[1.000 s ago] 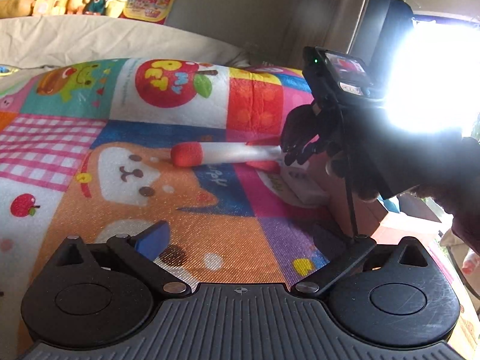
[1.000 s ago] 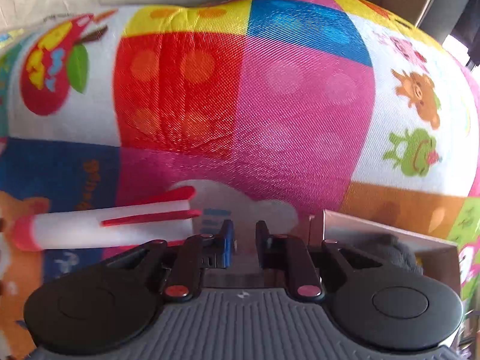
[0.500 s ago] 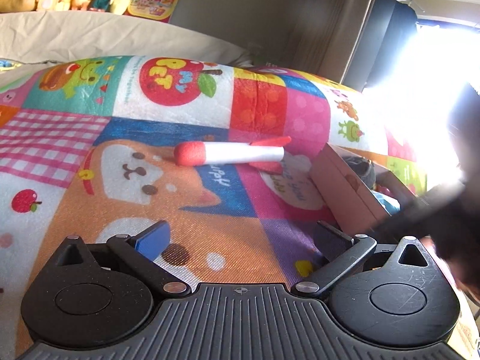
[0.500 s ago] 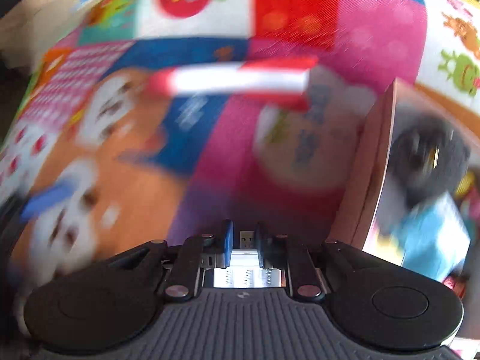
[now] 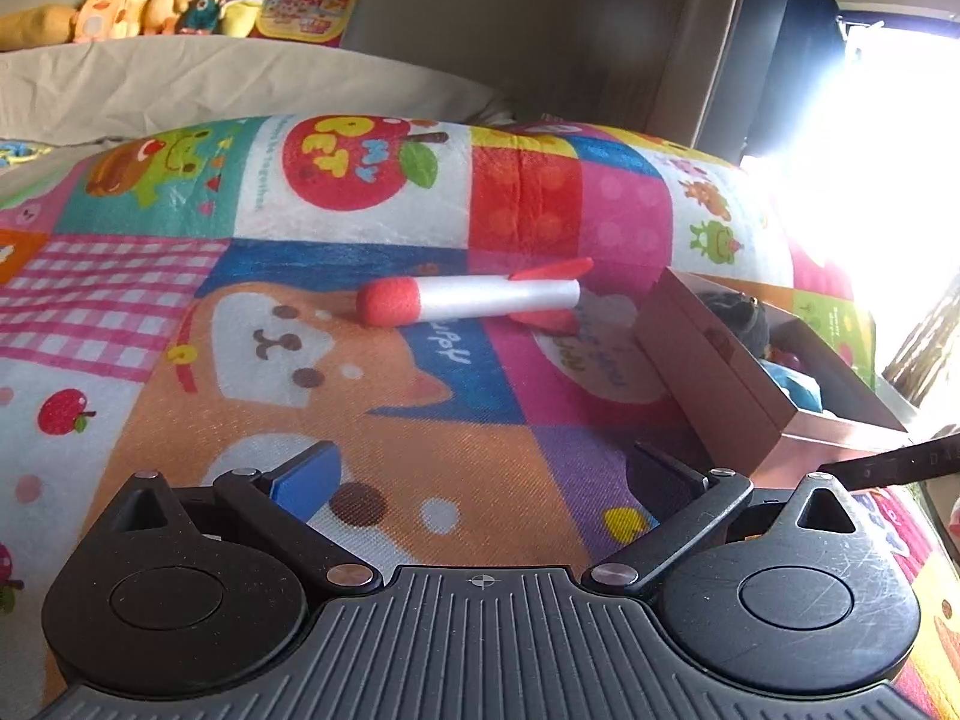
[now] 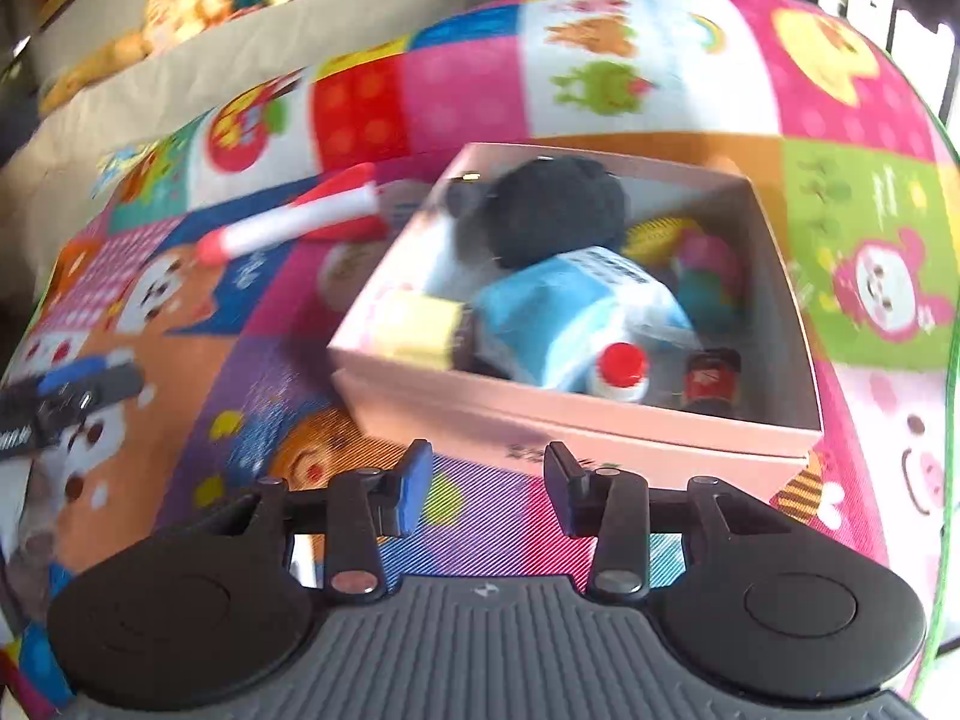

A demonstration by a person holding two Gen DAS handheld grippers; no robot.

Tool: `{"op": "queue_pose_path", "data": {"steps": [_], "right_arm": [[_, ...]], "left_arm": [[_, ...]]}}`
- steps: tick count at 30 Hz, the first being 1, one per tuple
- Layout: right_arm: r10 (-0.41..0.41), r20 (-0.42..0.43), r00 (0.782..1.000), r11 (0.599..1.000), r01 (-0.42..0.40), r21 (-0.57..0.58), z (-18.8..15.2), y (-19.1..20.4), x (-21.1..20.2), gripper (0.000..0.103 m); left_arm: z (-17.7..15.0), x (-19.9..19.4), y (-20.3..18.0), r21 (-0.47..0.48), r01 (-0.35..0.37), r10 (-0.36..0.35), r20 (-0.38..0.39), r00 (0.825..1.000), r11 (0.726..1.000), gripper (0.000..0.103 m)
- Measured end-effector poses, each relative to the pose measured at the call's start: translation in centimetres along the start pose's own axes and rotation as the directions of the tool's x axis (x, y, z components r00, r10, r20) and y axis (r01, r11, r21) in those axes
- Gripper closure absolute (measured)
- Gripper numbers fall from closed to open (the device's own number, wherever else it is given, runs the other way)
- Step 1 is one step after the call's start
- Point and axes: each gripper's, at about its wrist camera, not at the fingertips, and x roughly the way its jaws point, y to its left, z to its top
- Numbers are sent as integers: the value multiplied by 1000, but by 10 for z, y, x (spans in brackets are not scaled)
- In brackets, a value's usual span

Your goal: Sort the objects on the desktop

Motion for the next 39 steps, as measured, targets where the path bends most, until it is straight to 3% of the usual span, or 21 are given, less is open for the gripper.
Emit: {"op": "queue_pose_path", "data": {"steps": [3, 7, 8, 10, 13, 15, 16, 17, 20, 24, 26, 29, 31, 33, 34, 36, 38, 39], "right_arm": [[68, 6, 998, 996, -68, 55, -2, -5, 8, 63], [81, 58, 995, 997, -79, -24, -20, 11, 5, 60], [111, 57, 992, 993, -109, -45, -25, 16, 2, 56], [198, 43, 979, 978, -195, -74, -37, 25, -8, 32], [248, 15, 969, 954, -242, -175, -60, 46, -21, 26], [218, 14, 976, 939, -206, -274, -78, 63, -24, 32], [197, 15, 980, 929, -181, -323, -86, 69, -25, 48], [175, 11, 985, 919, -159, -360, -92, 73, -26, 54], [126, 43, 991, 920, -100, -379, -100, 66, -33, 56], [-68, 161, 985, 933, 120, -340, -103, 34, -39, 54], [-118, 175, 977, 957, 159, -243, -99, 11, -41, 50], [-86, 188, 978, 994, 97, -53, -95, -20, -45, 46], [-57, 223, 973, 998, 50, 38, -97, -32, -46, 39], [-49, 255, 966, 995, 25, 97, -100, -37, -43, 34], [-45, 259, 965, 993, 16, 114, -101, -38, -39, 33], [-55, 262, 963, 991, 20, 133, -100, -41, -38, 32], [-47, 260, 964, 988, 6, 156, -100, -45, -37, 28], [-43, 258, 965, 987, 1, 162, -99, -46, -36, 28]], "left_arm": [[0, 2, 0, 1, -17, 17, -13, 1000, 1000, 0], [0, 6, -1, 7, -32, 33, -39, 999, 999, 0], [1, 7, -2, 10, -37, 38, -45, 998, 999, 0], [1, 9, -4, 18, -46, 47, -54, 997, 999, 0], [0, 9, -7, 35, -58, 60, -55, 997, 998, 0], [0, 8, -9, 47, -67, 69, -50, 996, 997, 0], [0, 7, -10, 54, -70, 72, -47, 996, 996, 0], [0, 7, -11, 62, -69, 72, -46, 996, 996, 0], [1, 9, -15, 87, -53, 58, -54, 997, 995, 0], [8, 20, -24, 162, -44, 54, -55, 997, 986, 0], [18, 30, -34, 265, -83, 85, 2, 996, 961, 0], [38, 57, -43, 405, -123, 116, 42, 992, 906, 0], [51, 83, -45, 459, -132, 140, 18, 990, 878, 2], [61, 106, -44, 497, -138, 172, -23, 985, 857, 32], [64, 118, -45, 521, -131, 180, -44, 983, 843, 31], [67, 134, -47, 560, -133, 190, -44, 981, 818, 13], [67, 148, -50, 599, -155, 218, -33, 975, 785, 14], [68, 152, -50, 610, -157, 226, -37, 974, 777, 20]]}}
